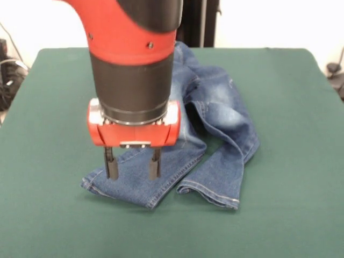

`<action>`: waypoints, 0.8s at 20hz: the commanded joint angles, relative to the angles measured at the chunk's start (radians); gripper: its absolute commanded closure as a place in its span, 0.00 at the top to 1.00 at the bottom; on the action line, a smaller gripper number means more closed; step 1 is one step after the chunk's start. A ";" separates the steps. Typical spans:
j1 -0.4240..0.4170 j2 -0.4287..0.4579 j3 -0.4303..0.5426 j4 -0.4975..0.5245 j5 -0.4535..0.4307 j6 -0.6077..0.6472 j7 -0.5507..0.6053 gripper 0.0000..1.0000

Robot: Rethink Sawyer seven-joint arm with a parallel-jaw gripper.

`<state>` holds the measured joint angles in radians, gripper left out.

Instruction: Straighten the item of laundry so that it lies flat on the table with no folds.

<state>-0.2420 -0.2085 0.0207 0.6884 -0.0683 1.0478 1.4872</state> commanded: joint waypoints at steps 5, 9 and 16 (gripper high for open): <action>0.017 0.097 0.066 -0.046 -0.084 0.065 -0.107 1.00; 0.022 0.125 0.061 -0.090 -0.105 0.104 -0.113 1.00; 0.018 0.159 0.067 -0.105 -0.117 0.092 -0.121 1.00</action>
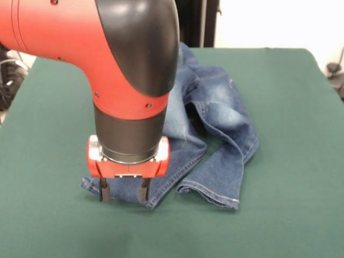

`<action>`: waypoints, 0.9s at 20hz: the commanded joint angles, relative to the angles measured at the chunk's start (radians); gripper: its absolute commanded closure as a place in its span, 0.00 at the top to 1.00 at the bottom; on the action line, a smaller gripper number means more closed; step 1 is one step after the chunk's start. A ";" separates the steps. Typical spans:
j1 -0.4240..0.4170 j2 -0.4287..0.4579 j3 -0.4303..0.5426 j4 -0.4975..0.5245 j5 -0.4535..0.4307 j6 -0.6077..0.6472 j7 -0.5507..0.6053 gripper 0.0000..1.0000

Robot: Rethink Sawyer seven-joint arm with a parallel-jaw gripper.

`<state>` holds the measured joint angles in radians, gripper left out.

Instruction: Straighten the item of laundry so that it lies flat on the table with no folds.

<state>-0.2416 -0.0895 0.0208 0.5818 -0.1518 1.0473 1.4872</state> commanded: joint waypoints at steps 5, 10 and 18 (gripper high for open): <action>0.017 0.121 0.076 -0.102 -0.047 0.215 -0.148 1.00; 0.029 0.155 0.069 -0.202 -0.042 0.372 -0.137 1.00; 0.021 0.082 0.084 -0.159 0.003 0.381 -0.116 1.00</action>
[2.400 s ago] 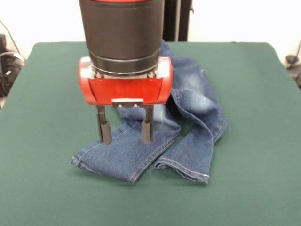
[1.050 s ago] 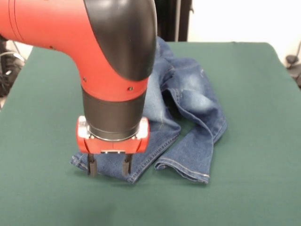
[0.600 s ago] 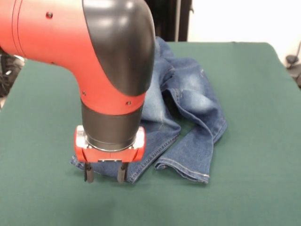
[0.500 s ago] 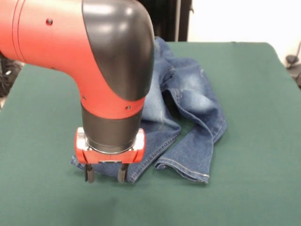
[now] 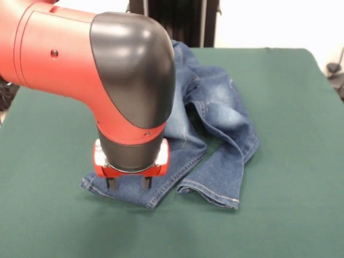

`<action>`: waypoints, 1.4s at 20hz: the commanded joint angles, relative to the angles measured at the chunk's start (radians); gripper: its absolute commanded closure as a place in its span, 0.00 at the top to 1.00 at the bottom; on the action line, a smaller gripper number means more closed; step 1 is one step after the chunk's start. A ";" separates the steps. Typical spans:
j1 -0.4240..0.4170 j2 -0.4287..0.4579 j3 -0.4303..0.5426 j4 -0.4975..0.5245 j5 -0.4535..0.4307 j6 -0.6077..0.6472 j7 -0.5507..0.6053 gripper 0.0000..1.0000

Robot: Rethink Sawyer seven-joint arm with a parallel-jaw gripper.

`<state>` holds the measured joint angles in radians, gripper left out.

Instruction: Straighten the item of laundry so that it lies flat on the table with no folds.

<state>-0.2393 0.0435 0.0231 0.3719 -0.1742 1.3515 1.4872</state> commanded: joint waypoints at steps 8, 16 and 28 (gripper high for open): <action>0.019 -0.078 0.058 0.168 0.002 -0.032 -0.121 1.00; 0.020 -0.016 0.063 0.112 -0.025 0.009 -0.142 1.00; 0.021 0.015 0.066 0.085 -0.036 0.014 -0.133 1.00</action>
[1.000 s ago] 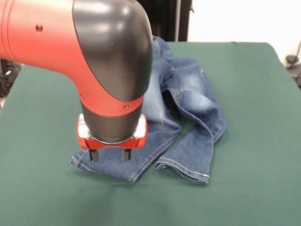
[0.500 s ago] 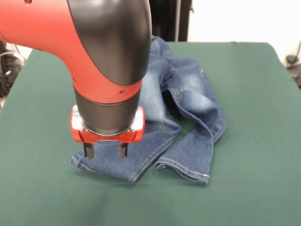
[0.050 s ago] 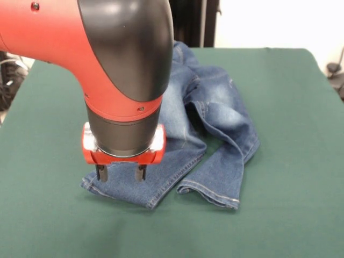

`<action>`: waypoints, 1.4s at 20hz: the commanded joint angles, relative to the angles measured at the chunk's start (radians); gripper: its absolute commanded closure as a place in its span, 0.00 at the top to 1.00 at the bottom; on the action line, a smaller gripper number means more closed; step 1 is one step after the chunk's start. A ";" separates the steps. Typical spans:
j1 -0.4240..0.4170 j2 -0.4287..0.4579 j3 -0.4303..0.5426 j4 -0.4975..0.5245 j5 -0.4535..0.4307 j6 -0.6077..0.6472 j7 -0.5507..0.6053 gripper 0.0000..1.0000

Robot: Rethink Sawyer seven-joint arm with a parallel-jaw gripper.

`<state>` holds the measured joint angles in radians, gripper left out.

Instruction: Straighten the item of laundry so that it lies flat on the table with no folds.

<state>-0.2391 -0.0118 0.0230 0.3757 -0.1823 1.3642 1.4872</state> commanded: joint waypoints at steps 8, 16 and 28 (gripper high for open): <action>0.017 0.109 0.080 0.047 -0.036 0.018 -0.176 1.00; 0.020 0.156 0.084 -0.020 -0.040 0.050 -0.185 1.00; 0.019 0.228 0.088 -0.111 -0.029 0.157 -0.183 1.00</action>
<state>-0.2391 0.1430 0.0230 0.2342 -0.1987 1.4114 1.4872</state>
